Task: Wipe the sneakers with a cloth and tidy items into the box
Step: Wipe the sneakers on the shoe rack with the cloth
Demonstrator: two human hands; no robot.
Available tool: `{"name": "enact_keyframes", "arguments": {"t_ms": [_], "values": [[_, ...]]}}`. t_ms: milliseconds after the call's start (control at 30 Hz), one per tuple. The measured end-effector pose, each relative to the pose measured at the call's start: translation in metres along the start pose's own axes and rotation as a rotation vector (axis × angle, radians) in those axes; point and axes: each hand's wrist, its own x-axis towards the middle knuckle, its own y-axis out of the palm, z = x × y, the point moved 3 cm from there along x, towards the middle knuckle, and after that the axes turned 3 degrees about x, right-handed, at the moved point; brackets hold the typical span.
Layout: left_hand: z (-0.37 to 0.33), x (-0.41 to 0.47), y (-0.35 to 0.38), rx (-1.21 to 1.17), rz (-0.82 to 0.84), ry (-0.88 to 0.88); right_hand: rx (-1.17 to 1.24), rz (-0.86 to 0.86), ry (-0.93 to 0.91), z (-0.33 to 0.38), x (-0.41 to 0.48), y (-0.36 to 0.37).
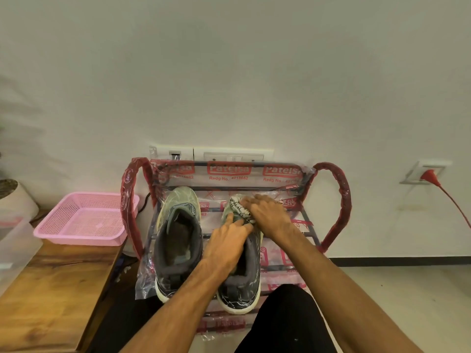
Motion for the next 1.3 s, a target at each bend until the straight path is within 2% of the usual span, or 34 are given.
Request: {"name": "enact_keyframes", "arguments": {"t_ms": [167, 300, 400, 600, 767, 967, 1100, 1167, 1233, 1300], "values": [[0.0, -0.002, 0.001, 0.01, 0.025, -0.009, -0.026, -0.008, 0.045, -0.001, 0.018, -0.001], [0.007, -0.002, 0.0, -0.021, -0.005, -0.038, 0.148, -0.012, -0.043, 0.003, 0.006, -0.003], [0.002, -0.004, -0.005, -0.043, -0.016, -0.033, 0.292, -0.056, -0.039, -0.002, -0.003, -0.002], [-0.002, -0.008, -0.005, 0.02, -0.039, -0.047, 0.682, 0.023, 0.144, -0.027, -0.016, -0.023], [-0.001, -0.001, -0.005, 0.092, -0.074, -0.076, 0.891, -0.166, 0.398, -0.043, -0.026, -0.026], [0.001, 0.016, -0.005, 0.213, -0.031, -0.116, 0.88, -0.213, 0.479, -0.032, -0.021, -0.027], [0.002, 0.01, -0.001, 0.195, -0.054, -0.054, 0.776, -0.307, 0.376, -0.023, -0.012, -0.031], [0.002, 0.006, -0.002, 0.159, -0.078, -0.043, 0.663, -0.275, 0.278, -0.015, -0.008, -0.029], [0.004, 0.004, -0.005, 0.119, -0.12, -0.063, 0.548, -0.169, 0.182, -0.002, -0.006, -0.022], [0.008, 0.001, -0.009, 0.093, -0.174, -0.094, 0.507, -0.103, 0.151, 0.006, -0.011, -0.01]]}}
